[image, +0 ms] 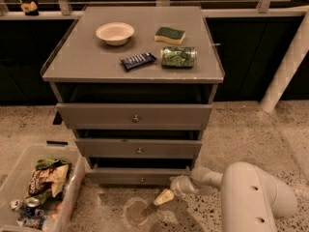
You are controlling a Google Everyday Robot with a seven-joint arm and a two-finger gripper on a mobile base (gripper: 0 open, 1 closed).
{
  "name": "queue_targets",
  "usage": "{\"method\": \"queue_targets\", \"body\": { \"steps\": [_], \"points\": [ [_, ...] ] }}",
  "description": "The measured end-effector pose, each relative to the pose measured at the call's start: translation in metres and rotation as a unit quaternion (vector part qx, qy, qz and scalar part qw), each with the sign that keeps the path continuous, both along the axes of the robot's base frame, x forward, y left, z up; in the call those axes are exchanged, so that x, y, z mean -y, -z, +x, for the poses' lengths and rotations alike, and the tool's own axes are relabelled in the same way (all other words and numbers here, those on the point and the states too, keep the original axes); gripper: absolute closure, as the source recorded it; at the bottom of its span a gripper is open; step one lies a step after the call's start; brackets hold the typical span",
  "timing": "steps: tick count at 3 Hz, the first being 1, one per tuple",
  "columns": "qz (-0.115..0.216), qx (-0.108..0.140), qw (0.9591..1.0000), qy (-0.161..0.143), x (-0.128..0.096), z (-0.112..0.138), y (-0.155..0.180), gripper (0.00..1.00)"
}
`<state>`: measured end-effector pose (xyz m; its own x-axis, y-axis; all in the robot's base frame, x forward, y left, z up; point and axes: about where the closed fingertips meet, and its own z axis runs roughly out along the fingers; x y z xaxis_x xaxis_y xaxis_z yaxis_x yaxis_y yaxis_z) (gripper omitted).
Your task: Close bottom drawer
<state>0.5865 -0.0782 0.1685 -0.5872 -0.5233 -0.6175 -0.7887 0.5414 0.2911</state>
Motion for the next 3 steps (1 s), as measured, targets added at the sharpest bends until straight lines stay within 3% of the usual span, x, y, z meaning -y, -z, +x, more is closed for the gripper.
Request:
{"method": "queue_targets", "body": {
  "steps": [2,3],
  "points": [
    [-0.02,0.05,0.9969,0.057,-0.029,0.046,-0.025,0.0],
    [-0.02,0.05,0.9969,0.057,-0.029,0.046,-0.025,0.0]
  ]
}}
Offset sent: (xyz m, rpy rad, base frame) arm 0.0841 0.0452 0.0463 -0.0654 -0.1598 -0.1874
